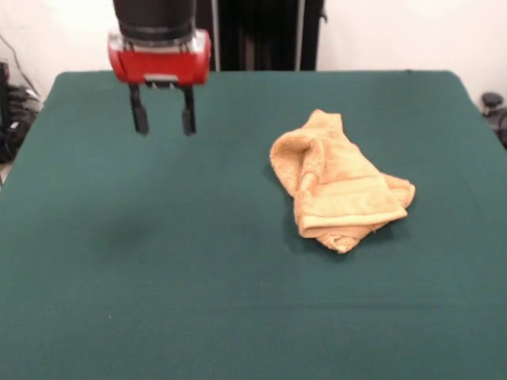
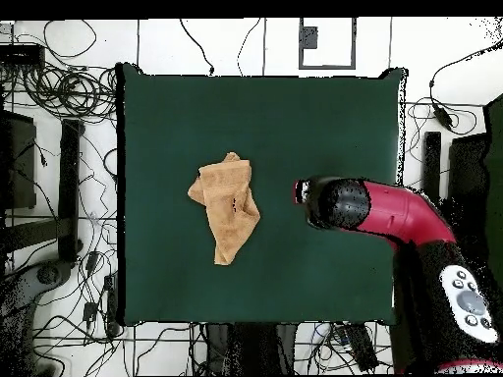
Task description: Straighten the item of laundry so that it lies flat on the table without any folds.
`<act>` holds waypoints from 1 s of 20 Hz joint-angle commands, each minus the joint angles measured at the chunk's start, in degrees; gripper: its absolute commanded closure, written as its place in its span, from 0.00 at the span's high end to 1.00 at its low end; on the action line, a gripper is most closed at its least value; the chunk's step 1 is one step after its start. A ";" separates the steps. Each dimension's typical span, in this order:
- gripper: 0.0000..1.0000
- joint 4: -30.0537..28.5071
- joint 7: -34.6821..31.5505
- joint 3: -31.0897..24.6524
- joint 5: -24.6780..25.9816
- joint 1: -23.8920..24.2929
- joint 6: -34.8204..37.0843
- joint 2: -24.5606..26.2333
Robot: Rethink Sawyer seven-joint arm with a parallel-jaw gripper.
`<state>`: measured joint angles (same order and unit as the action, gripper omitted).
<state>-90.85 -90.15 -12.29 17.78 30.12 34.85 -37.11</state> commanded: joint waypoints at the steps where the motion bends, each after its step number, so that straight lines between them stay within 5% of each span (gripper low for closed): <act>1: 1.00 2.62 2.35 -6.35 4.96 -4.40 -5.48 5.21; 20: 1.00 1.81 -10.26 -2.03 1.75 -13.26 -6.06 5.24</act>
<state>-88.54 -90.15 -12.31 22.05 21.09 31.32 -32.76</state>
